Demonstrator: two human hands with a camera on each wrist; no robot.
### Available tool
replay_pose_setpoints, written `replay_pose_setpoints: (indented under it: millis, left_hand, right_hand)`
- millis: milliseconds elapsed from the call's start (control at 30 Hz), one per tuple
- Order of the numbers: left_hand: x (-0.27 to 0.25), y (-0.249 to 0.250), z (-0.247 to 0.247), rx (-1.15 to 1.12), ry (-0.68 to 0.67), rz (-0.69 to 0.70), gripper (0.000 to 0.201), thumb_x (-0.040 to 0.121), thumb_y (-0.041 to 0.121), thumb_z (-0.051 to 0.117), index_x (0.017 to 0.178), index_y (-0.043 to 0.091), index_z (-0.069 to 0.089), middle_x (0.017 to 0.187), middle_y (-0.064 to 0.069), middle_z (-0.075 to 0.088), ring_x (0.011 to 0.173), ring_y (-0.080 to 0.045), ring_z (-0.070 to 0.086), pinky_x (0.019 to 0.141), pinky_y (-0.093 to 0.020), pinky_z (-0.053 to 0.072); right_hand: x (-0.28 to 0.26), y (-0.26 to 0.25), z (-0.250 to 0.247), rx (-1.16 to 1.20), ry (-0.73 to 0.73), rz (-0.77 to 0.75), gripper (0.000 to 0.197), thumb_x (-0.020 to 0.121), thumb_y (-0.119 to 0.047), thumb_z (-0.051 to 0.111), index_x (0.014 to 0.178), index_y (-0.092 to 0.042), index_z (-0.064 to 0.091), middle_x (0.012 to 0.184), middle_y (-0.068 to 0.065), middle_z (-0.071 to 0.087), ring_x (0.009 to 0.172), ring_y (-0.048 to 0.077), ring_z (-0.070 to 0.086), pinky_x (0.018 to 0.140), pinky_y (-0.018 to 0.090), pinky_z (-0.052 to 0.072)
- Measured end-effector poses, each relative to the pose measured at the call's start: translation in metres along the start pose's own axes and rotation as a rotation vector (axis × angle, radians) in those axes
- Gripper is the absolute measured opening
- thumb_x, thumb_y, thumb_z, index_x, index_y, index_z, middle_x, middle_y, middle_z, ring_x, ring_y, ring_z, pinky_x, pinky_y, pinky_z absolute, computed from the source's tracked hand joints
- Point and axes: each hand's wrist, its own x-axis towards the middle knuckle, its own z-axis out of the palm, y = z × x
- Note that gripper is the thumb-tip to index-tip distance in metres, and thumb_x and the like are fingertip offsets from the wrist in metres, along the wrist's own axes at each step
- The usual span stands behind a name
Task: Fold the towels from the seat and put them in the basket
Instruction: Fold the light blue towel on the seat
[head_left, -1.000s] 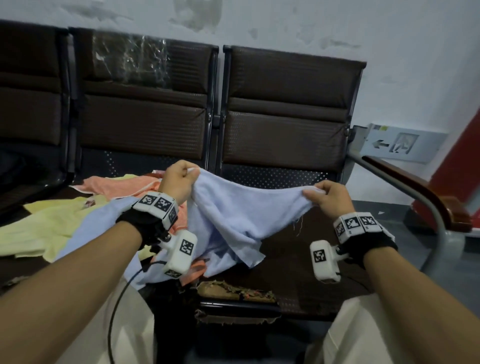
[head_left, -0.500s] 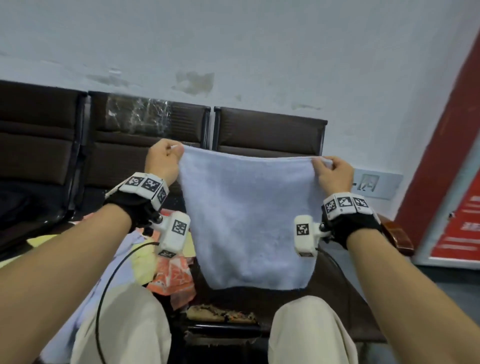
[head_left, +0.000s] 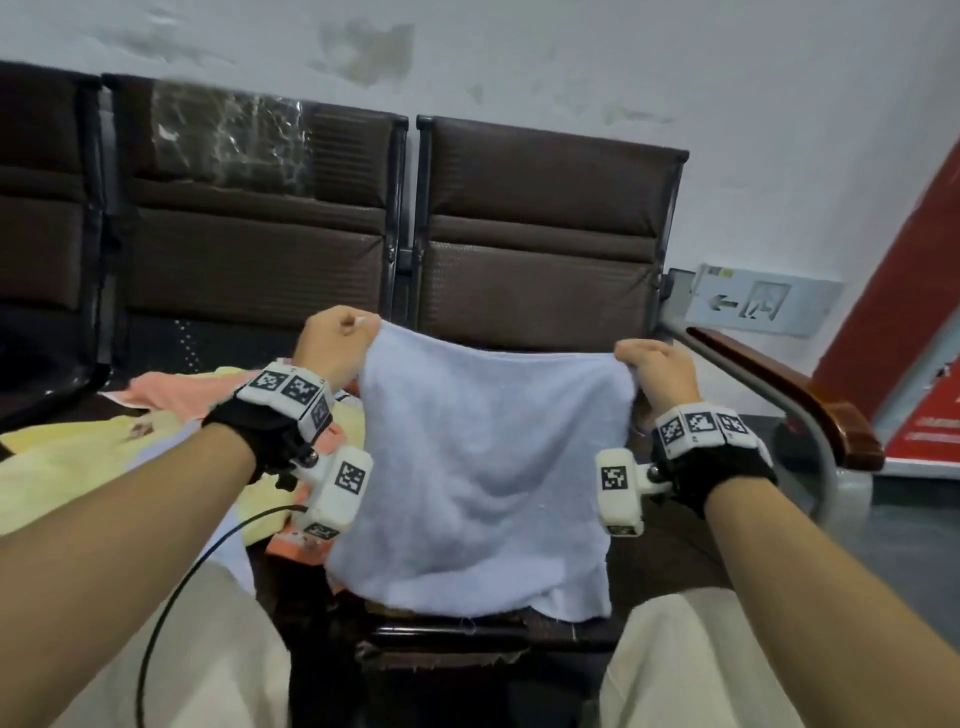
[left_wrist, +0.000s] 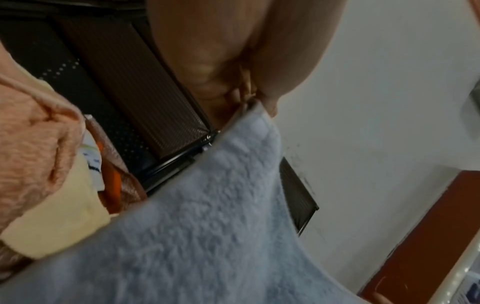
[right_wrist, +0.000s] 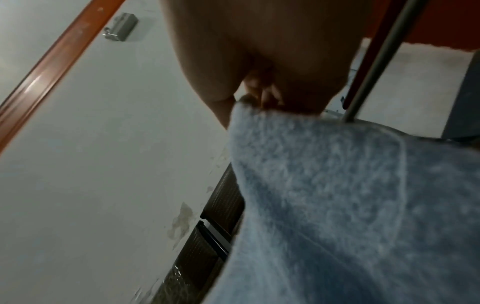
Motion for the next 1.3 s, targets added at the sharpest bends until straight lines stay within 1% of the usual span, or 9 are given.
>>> replay_pose_setpoints:
  millis: [167,400,500,567,667,733,833,967,1300]
  left_hand:
    - [0.005,-0.028,0.033,-0.027,-0.173,-0.025,0.014,0.090,0.024,0.059,0.090,0.015,0.069,0.083,-0.002,0.068,0.075,-0.017,0.062,0.067,-0.034,0.054]
    - [-0.008,-0.065,0.061,-0.021,-0.319,-0.034,0.005,0.087,0.012,0.064,0.084,0.011,0.068,0.072,0.002,0.064,0.061,0.001,0.058,0.057,-0.015,0.046]
    - [-0.013,-0.071,0.067,-0.055,-0.379,-0.051,0.008,0.085,0.008,0.066,0.093,0.010,0.067,0.064,0.013,0.062,0.054,0.009,0.055,0.051,-0.005,0.040]
    - [-0.013,-0.067,0.067,-0.082,-0.403,-0.044,0.012,0.084,0.009,0.067,0.096,0.009,0.068,0.066,0.013,0.066,0.062,0.004,0.056,0.058,-0.010,0.044]
    - [-0.017,-0.060,0.068,-0.137,-0.437,-0.087,0.015,0.083,0.008,0.067,0.098,0.007,0.068,0.087,-0.018,0.067,0.079,-0.023,0.057,0.068,-0.033,0.048]
    - [-0.021,-0.058,0.071,-0.185,-0.479,-0.133,0.015,0.085,0.007,0.064,0.100,0.006,0.068,0.093,-0.027,0.065,0.080,-0.029,0.058,0.065,-0.033,0.051]
    - [-0.025,-0.060,0.076,-0.220,-0.549,-0.159,0.016,0.088,0.008,0.060,0.102,0.012,0.069,0.094,-0.018,0.068,0.078,-0.019,0.065,0.062,-0.024,0.057]
    - [-0.031,-0.064,0.082,-0.227,-0.564,-0.186,0.016,0.092,0.005,0.055,0.102,0.010,0.066,0.091,-0.015,0.068,0.073,-0.014,0.065,0.061,-0.022,0.057]
    - [-0.038,-0.058,0.080,-0.314,-0.593,-0.214,0.018,0.095,0.013,0.051,0.098,0.005,0.067,0.074,-0.005,0.068,0.064,-0.011,0.066,0.061,-0.022,0.058]
  right_hand:
    - [-0.003,0.027,0.023,0.078,-0.306,0.086,0.009,0.080,-0.006,0.066,0.076,-0.009,0.073,0.070,0.004,0.067,0.065,0.014,0.060,0.056,0.023,0.050]
    - [-0.018,0.058,0.042,0.093,-0.900,0.136,0.020,0.083,0.001,0.062,0.102,-0.002,0.067,0.090,0.012,0.071,0.086,0.022,0.070,0.076,0.027,0.056]
    - [-0.024,0.068,0.055,-0.447,-0.852,-0.226,0.014,0.085,0.001,0.062,0.095,-0.004,0.071,0.077,0.006,0.070,0.072,0.014,0.068,0.075,0.032,0.058]
    - [-0.028,0.067,0.062,-0.649,-0.818,-0.424,0.010,0.083,-0.007,0.066,0.090,-0.008,0.074,0.080,0.002,0.071,0.072,0.012,0.066,0.077,0.033,0.055]
    - [-0.029,0.057,0.074,-0.591,-0.853,-0.576,0.005,0.081,-0.013,0.069,0.082,-0.016,0.072,0.089,0.004,0.067,0.082,0.017,0.063,0.081,0.035,0.051]
    - [-0.029,0.054,0.083,-0.452,-0.867,-0.512,0.004,0.083,-0.019,0.066,0.078,-0.017,0.066,0.087,0.002,0.066,0.081,0.018,0.063,0.078,0.037,0.053]
    - [-0.031,0.063,0.092,-0.322,-0.833,-0.393,0.011,0.085,-0.020,0.065,0.076,-0.013,0.063,0.071,0.001,0.063,0.066,0.015,0.057,0.064,0.040,0.049]
    - [-0.035,0.076,0.096,-0.375,-0.838,-0.429,0.011,0.080,-0.021,0.072,0.078,-0.010,0.070,0.077,0.009,0.069,0.076,0.028,0.063,0.074,0.047,0.053]
    - [-0.039,0.084,0.104,-0.307,-0.746,-0.315,0.013,0.078,-0.028,0.075,0.075,-0.015,0.071,0.073,0.001,0.069,0.068,0.009,0.060,0.070,0.037,0.053]
